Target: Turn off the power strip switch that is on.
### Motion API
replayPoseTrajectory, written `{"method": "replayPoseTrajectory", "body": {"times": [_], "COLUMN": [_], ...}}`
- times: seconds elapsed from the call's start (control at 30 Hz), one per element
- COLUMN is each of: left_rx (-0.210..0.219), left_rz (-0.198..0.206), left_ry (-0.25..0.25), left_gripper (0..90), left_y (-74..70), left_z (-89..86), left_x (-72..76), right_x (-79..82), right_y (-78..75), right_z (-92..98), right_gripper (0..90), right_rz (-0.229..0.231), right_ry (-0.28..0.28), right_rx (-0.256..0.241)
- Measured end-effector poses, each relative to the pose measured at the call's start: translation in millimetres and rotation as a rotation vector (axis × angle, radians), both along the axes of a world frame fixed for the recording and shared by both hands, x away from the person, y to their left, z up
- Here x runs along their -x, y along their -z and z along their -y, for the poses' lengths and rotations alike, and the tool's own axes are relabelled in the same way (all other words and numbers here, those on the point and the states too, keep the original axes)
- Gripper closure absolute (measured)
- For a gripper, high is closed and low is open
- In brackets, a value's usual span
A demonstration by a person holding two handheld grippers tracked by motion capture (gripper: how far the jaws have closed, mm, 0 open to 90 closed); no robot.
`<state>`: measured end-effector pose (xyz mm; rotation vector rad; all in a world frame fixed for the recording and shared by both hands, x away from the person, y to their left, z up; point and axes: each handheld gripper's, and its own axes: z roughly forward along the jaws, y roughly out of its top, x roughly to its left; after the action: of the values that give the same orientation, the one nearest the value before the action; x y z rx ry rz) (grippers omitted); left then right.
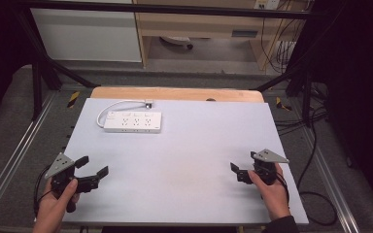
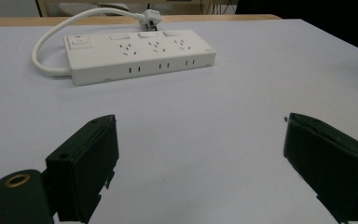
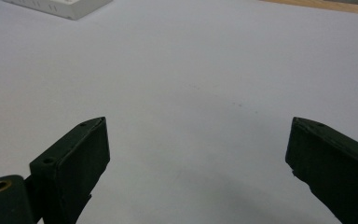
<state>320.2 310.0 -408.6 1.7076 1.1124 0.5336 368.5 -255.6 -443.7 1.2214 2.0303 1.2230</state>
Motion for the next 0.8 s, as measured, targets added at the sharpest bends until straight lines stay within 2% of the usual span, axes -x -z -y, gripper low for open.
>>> {"method": "replayPoseTrajectory", "body": {"times": [0.3,0.43,0.6,0.67,0.8], "left_rx": [-0.003,-0.019,-0.012,-0.001,-0.002], "left_rz": [0.004,-0.003,0.001,0.014,0.011], "left_ry": [0.004,0.009,0.006,-0.002,-0.012], "left_gripper": [9.9,8.5,7.5,6.7,6.4], "left_y": [-0.9,-2.7,-4.2,-5.5,-7.3], "left_z": [1.1,1.5,3.0,2.1,2.7], "left_x": [0.4,0.7,1.9,0.0,-4.2], "right_x": [0.7,-0.4,-0.3,0.7,2.3], "right_y": [-0.4,0.2,-0.4,-0.4,-1.5], "right_z": [-4.0,-6.0,-8.2,-10.0,-13.3], "right_gripper": [6.0,5.6,5.4,5.3,5.1], "right_rz": [0.003,0.015,0.019,0.017,0.023], "right_ry": [-0.021,-0.021,-0.02,-0.025,-0.038], "right_rx": [0.014,0.03,0.036,0.04,0.031]}}
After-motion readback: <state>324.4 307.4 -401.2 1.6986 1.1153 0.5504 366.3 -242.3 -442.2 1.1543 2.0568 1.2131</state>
